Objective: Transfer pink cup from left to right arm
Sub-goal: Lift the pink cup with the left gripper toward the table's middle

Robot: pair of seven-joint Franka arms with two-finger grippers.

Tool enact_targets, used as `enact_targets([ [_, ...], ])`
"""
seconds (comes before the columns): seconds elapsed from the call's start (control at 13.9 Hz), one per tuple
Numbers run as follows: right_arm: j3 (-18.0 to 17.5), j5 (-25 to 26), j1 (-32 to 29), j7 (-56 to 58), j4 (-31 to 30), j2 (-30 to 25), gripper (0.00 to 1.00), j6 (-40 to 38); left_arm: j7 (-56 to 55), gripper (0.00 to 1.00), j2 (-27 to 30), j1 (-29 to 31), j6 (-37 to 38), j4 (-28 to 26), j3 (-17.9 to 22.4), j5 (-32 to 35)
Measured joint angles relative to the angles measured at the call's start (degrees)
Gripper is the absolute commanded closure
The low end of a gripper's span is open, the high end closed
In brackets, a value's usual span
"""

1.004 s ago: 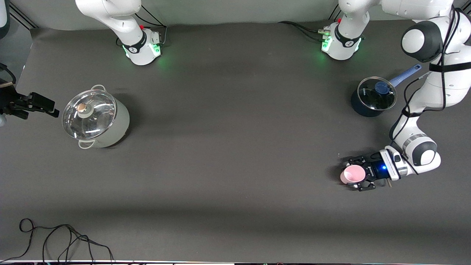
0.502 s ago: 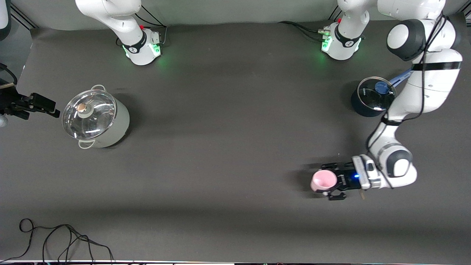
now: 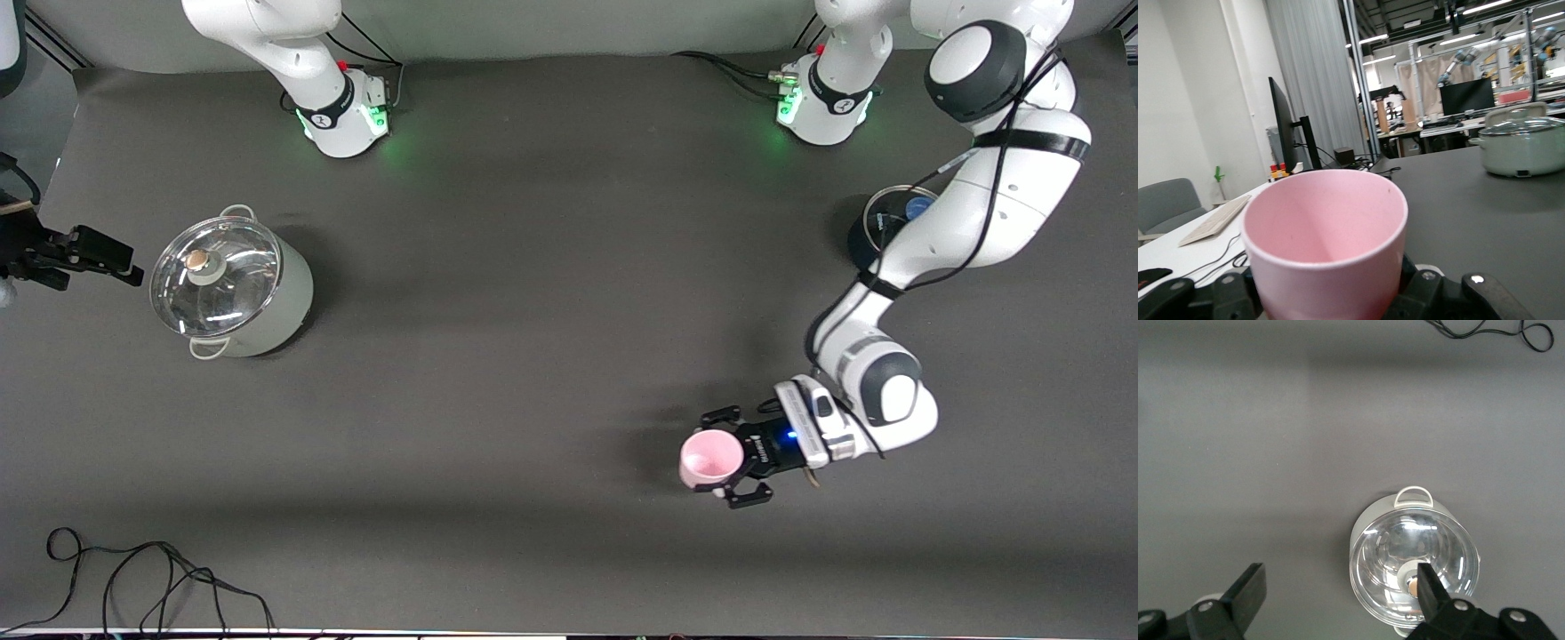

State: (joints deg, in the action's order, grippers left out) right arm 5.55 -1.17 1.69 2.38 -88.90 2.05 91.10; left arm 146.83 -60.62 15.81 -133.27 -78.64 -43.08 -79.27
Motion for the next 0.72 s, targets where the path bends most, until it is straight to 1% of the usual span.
enact_targets([
  [0.14,-0.09,-0.04,0.03,-4.4,0.51,-0.01,0.0,0.01,-0.71,1.0,0.23,-0.23,-9.98,0.1,-6.58,-0.01],
  [0.36,-0.29,-0.18,0.12,-8.13,1.8,-0.09,0.0,0.01,-4.58,1.0,0.68,-1.77,-24.63,0.64,-14.82,0.0],
  [0.5,-0.37,-0.99,0.18,-10.86,3.03,-0.24,0.0,-0.43,-6.51,1.0,1.13,-4.64,-33.84,2.08,-18.69,0.01],
  [0.72,-0.79,-1.42,2.13,-18.11,4.65,-0.31,0.0,-1.45,-10.82,1.0,2.91,-8.92,-44.53,4.05,-22.37,0.02],
])
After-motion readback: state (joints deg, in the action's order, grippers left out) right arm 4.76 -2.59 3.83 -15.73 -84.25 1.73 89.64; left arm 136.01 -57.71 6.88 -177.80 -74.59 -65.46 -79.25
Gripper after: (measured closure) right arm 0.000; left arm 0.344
